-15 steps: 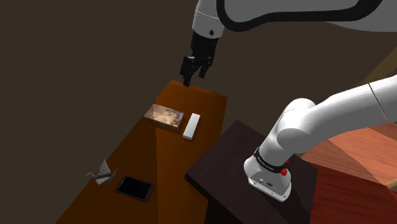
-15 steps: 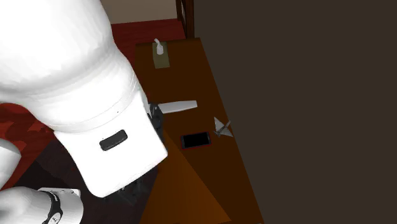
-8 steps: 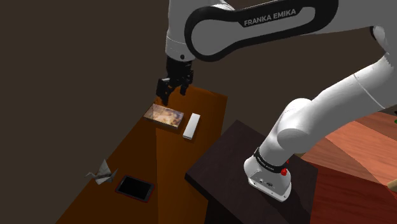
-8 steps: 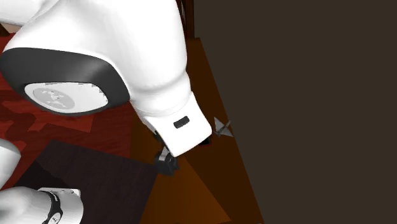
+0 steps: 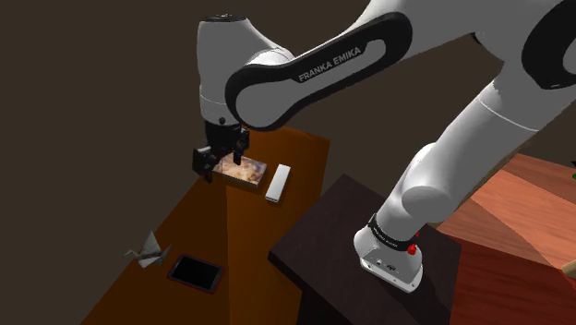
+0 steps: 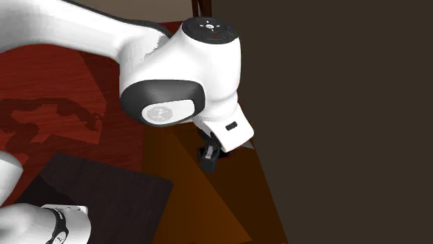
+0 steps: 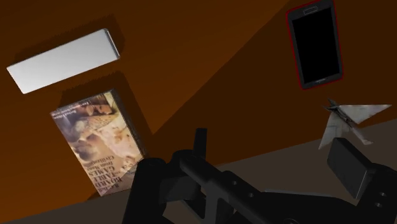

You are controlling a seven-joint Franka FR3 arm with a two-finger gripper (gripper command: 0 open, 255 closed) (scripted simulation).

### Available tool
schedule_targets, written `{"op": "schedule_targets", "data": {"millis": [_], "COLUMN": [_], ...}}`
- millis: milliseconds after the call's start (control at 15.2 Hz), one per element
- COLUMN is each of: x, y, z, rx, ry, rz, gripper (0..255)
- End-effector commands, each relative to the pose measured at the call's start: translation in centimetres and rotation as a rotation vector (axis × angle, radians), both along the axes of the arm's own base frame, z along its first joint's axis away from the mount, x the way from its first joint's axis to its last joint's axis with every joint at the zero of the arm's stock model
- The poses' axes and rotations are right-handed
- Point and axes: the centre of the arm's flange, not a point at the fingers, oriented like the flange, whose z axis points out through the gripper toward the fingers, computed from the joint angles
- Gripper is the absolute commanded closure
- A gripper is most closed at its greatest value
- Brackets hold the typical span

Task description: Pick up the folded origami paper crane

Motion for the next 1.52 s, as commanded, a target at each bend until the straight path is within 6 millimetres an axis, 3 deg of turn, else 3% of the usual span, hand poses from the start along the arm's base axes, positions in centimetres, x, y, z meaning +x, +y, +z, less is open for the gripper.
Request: {"op": "schedule_targets", "data": {"millis": [0,1320,1452], "x": [0.6,7.8,7.9], "y": [2.1,20.3,20.5], "z": [-1.7,-20.2,-20.8], "rx": [-0.001,-0.024,-0.024], "ry": [0.007,0.076,0.077], "rz": [-0.004,-0.027,-0.028], "gripper": [0,0,0]}}
